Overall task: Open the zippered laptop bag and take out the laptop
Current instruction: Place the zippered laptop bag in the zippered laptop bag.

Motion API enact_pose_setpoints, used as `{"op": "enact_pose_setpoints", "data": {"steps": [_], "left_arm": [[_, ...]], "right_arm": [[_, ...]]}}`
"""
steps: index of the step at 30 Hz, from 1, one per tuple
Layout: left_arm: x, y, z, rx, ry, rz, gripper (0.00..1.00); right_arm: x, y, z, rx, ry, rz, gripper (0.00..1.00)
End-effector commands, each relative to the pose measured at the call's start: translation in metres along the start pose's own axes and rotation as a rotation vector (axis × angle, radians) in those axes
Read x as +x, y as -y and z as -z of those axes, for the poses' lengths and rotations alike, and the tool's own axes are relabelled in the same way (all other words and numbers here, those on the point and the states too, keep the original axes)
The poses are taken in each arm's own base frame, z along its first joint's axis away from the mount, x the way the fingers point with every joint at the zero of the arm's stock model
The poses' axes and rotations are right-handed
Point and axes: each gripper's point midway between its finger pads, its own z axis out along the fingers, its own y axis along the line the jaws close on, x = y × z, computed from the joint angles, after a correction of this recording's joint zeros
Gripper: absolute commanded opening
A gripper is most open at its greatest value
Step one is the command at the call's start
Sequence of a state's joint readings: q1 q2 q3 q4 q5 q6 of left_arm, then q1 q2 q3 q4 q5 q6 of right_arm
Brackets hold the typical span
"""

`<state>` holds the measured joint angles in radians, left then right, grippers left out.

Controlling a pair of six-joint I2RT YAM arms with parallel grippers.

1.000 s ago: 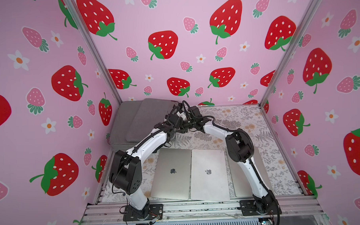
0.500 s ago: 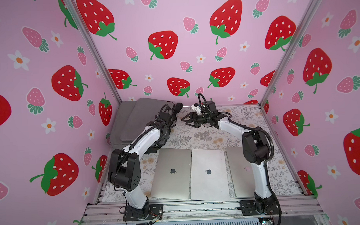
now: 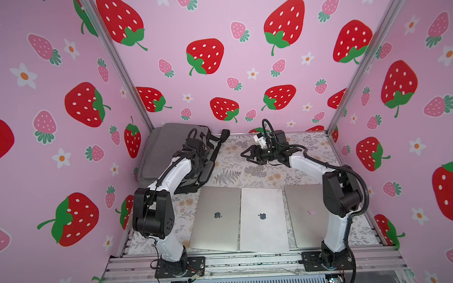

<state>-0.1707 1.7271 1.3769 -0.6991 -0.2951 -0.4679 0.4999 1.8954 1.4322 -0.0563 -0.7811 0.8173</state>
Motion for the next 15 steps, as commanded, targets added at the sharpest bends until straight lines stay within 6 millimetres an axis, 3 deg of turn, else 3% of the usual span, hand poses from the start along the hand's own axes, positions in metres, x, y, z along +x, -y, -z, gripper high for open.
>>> {"op": "enact_pose_setpoints", "data": {"steps": [1, 4, 10, 15], "left_arm": [[-0.020, -0.009, -0.001, -0.015, 0.037, 0.067, 0.04], [-0.024, -0.007, -0.008, 0.013, 0.024, 0.089, 0.04], [-0.031, -0.006, -0.015, 0.032, 0.022, 0.103, 0.16], [-0.049, -0.001, 0.008, 0.084, 0.085, 0.070, 0.39]], "right_arm": [[0.000, 0.002, 0.029, 0.056, 0.041, 0.050, 0.71], [0.002, 0.011, 0.051, 0.103, 0.067, 0.049, 0.71], [0.015, 0.030, 0.089, 0.188, 0.095, 0.048, 0.73], [0.025, 0.051, 0.127, 0.317, 0.146, 0.078, 0.77]]}}
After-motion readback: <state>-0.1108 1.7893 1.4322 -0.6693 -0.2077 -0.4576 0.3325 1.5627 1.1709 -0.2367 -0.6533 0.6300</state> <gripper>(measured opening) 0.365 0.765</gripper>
